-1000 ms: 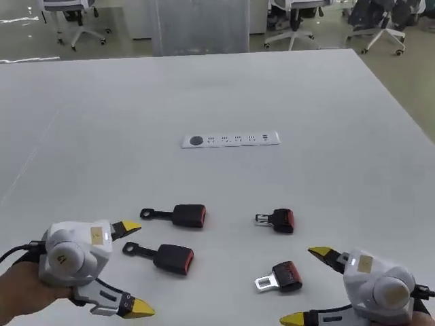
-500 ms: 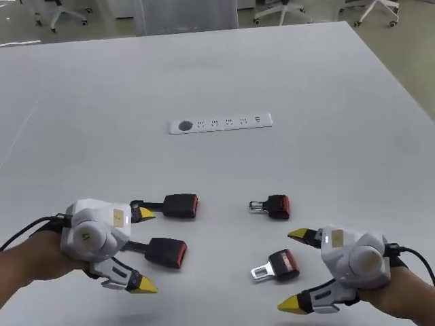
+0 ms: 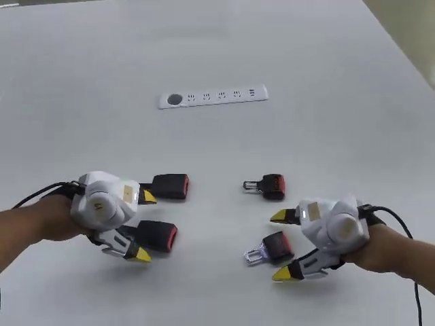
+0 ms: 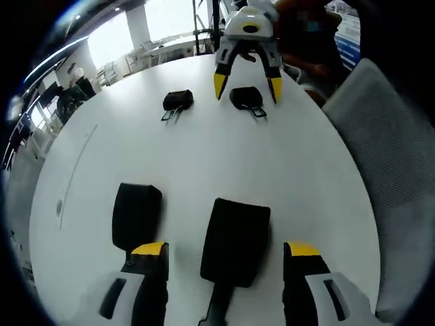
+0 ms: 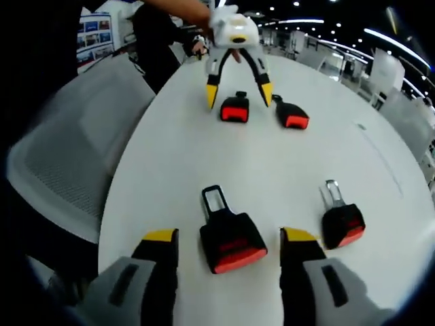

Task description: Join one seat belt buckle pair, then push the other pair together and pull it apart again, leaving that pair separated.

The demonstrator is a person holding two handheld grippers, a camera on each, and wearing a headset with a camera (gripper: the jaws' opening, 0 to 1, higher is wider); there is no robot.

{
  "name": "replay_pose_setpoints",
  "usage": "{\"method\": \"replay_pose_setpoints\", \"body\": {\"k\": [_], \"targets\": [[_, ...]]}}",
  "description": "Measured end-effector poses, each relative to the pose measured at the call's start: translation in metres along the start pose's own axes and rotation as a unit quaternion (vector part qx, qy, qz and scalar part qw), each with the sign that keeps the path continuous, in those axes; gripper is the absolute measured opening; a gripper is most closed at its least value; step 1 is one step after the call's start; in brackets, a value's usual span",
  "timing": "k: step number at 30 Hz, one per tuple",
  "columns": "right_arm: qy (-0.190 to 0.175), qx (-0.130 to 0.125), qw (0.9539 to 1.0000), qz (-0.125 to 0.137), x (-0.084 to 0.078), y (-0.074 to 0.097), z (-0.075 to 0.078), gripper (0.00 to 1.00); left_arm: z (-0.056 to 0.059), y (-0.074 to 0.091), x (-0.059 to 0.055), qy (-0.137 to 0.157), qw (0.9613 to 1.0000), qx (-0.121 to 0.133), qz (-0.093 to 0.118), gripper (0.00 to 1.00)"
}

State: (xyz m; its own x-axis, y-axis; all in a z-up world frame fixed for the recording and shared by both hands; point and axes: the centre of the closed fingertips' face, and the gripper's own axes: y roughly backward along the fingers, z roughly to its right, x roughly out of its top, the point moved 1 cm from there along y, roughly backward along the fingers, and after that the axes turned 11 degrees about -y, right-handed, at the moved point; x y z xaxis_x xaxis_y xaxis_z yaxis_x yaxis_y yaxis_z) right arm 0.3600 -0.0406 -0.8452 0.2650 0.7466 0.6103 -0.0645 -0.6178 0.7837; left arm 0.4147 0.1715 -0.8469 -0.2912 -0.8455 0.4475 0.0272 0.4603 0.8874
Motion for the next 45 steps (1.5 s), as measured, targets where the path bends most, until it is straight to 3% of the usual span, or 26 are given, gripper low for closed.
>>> {"method": "replay_pose_setpoints", "body": {"k": [2,3,4,10,12,16,17,18,20,24,27,30,32,40,43,45], "targets": [[0.029,0.002,0.9995,-0.016,-0.002,-0.001,-0.001,0.57,0.004,-0.004,-0.005,-0.011,0.9998,-0.012,-0.015,0.68],[0.037,0.0,0.9992,-0.019,-0.003,-0.002,-0.002,0.56,0.005,-0.007,0.002,0.004,0.9998,-0.015,0.009,0.66],[0.035,0.002,0.9992,-0.02,-0.003,-0.003,-0.004,0.53,0.005,-0.006,-0.001,0.006,0.9999,-0.015,0.001,0.65],[0.02,-0.003,0.9995,-0.023,-0.004,-0.002,-0.003,0.44,0.008,-0.003,0.0,-0.001,0.9998,-0.018,-0.003,0.59],[0.005,-0.005,0.9998,-0.02,-0.006,-0.001,-0.004,0.37,0.009,-0.002,0.0,-0.003,0.9998,-0.018,-0.008,0.53],[-0.012,-0.015,0.9998,-0.011,-0.008,0.001,-0.003,0.36,0.011,0.0,-0.001,-0.004,0.9993,-0.023,-0.028,0.37],[-0.016,-0.017,0.9997,-0.012,-0.008,0.001,-0.002,0.36,0.003,0.001,-0.002,-0.028,0.999,0.001,-0.036,0.36],[-0.02,-0.018,0.9996,-0.01,-0.009,0.001,-0.002,0.36,0.012,-0.001,-0.001,-0.013,0.9992,-0.014,-0.035,0.36],[-0.029,-0.022,0.9993,-0.004,-0.009,0.002,-0.002,0.36,0.014,0.0,0.0,-0.019,0.999,-0.01,-0.039,0.35],[-0.037,-0.021,0.9991,0.006,-0.011,0.002,-0.002,0.35,0.017,0.0,-0.002,0.021,0.9985,0.007,-0.051,0.35],[-0.029,-0.021,0.9994,0.0,-0.011,0.002,-0.002,0.35,0.019,0.0,0.0,-0.008,0.9985,0.019,-0.051,0.34],[-0.03,-0.016,0.9994,0.005,-0.01,0.001,-0.001,0.35,0.018,0.0,-0.002,0.019,0.9978,0.009,-0.062,0.34],[-0.027,-0.014,0.9995,0.007,-0.01,0.0,-0.001,0.35,0.018,-0.001,-0.001,-0.003,0.9971,-0.006,-0.076,0.34],[-0.033,-0.011,0.9988,0.033,0.003,-0.011,0.0,0.34,0.018,-0.001,0.0,0.003,0.9951,-0.018,-0.097,0.34],[-0.035,-0.01,0.9987,0.035,0.008,-0.015,0.0,0.34,0.017,-0.001,-0.002,0.004,0.9951,-0.019,-0.097,0.34],[-0.033,-0.01,0.9987,0.037,0.013,-0.018,-0.001,0.34,0.017,0.001,-0.003,0.005,0.9966,-0.018,-0.08,0.34]]}}
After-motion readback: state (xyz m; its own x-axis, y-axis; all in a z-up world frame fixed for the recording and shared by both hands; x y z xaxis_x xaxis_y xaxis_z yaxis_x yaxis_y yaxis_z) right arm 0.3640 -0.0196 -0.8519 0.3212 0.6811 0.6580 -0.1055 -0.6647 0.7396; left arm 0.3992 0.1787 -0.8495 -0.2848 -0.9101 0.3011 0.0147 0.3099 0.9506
